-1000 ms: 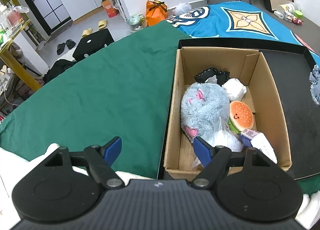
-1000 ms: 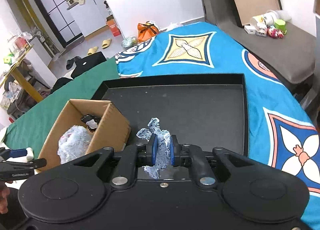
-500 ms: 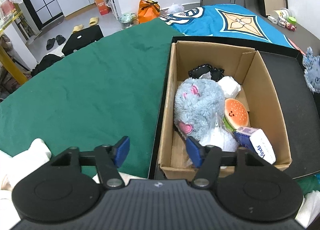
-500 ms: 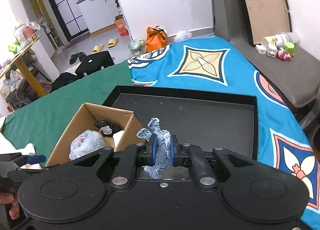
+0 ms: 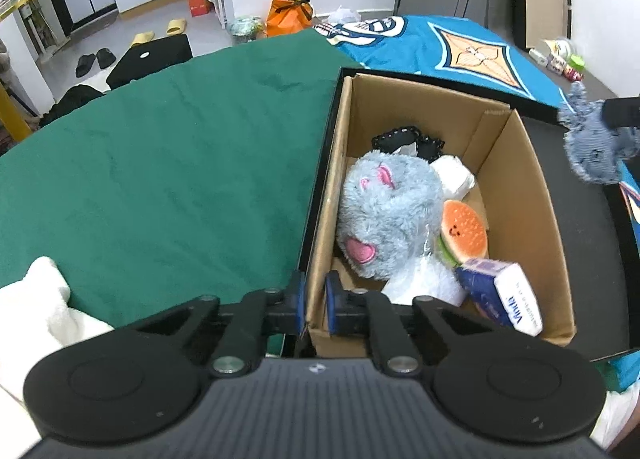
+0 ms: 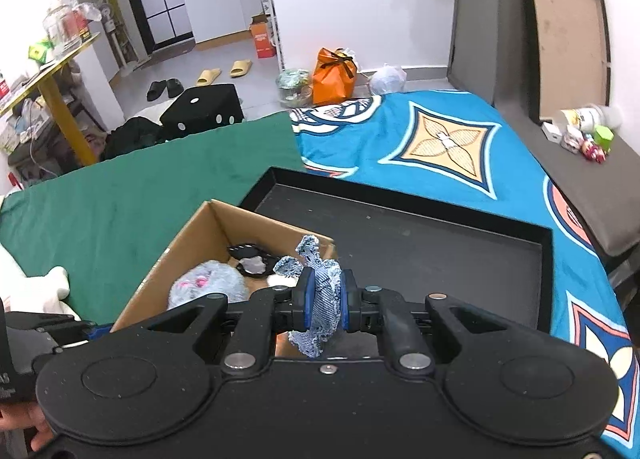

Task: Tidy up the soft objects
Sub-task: 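Lift the grey lace cloth and carry it over the box, then release the grey lace cloth into the box with the right tool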

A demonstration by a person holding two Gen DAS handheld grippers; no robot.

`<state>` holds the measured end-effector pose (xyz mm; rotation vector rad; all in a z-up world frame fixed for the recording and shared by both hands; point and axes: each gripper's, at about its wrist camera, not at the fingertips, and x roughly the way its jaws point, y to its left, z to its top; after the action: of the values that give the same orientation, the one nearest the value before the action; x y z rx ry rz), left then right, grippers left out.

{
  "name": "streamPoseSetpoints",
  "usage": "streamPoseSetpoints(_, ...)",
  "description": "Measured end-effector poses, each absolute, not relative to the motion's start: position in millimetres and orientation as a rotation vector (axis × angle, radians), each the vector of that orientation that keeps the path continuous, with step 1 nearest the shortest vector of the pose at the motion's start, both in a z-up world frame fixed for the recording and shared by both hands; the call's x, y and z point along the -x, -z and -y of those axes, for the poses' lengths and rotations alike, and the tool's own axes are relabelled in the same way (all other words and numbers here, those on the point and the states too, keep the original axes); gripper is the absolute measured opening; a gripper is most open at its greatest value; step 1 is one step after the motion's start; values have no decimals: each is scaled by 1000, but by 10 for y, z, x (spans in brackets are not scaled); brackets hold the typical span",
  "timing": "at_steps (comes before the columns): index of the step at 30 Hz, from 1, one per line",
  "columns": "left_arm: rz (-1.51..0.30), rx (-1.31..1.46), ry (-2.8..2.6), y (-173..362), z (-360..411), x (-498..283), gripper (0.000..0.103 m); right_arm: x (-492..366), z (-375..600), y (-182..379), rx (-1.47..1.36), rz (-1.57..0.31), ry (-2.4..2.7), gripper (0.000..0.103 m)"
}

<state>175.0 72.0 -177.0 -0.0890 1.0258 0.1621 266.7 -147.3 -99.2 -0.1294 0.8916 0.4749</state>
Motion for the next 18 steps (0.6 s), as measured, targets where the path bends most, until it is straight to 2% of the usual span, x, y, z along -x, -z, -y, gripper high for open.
streamPoseSetpoints(18, -999, 129, -130, 1803, -805, -1700, 9, -2684, 826, 920, 263, -859, -474, 13)
